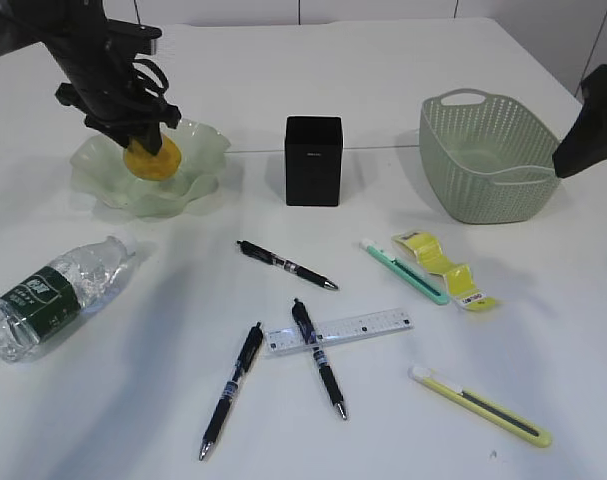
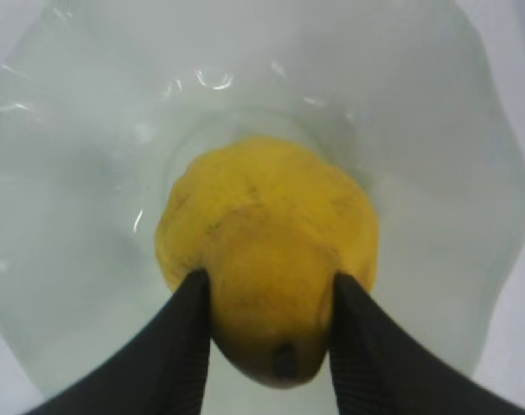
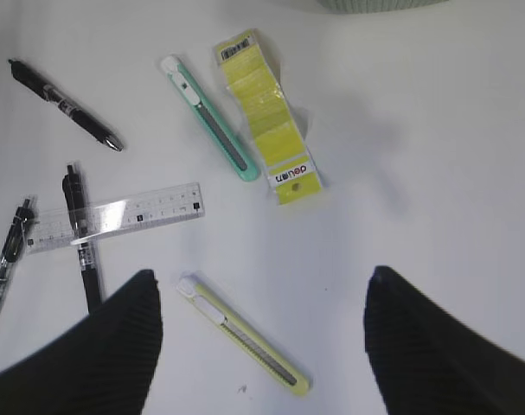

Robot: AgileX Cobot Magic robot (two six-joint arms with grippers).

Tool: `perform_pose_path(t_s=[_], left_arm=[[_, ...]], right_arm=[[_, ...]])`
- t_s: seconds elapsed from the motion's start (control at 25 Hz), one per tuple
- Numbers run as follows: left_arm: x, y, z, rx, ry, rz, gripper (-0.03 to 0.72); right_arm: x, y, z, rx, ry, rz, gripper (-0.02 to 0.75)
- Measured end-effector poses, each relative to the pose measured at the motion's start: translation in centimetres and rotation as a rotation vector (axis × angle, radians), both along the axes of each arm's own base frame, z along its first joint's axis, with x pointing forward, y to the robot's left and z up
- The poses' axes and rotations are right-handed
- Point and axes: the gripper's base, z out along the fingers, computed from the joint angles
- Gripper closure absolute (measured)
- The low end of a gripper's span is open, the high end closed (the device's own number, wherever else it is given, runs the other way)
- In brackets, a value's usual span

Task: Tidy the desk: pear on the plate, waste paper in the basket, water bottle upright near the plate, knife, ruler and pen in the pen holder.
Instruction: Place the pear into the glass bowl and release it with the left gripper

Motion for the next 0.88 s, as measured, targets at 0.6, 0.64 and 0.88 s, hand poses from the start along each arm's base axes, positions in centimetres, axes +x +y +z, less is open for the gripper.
perform_pose_path(t_s=[0.6,0.64,0.88], left_arm=[[0.9,2.0,-3.0,-0.023,0.054,0.049,0.406],[0.9,2.0,-3.1,-0.025,0.057,0.049,0.406],[0.9,2.0,-3.2,-0.030,0.060,0.050,0.404]], right_arm=[[0.0,0.0,0.0,0.000,-0.002,-0.001,0.170],[0.0,0.0,0.0,0.000,-0.002,-0.001,0.170],[0.1,0.0,0.0,0.000,-0.005,-0.001,0.171]])
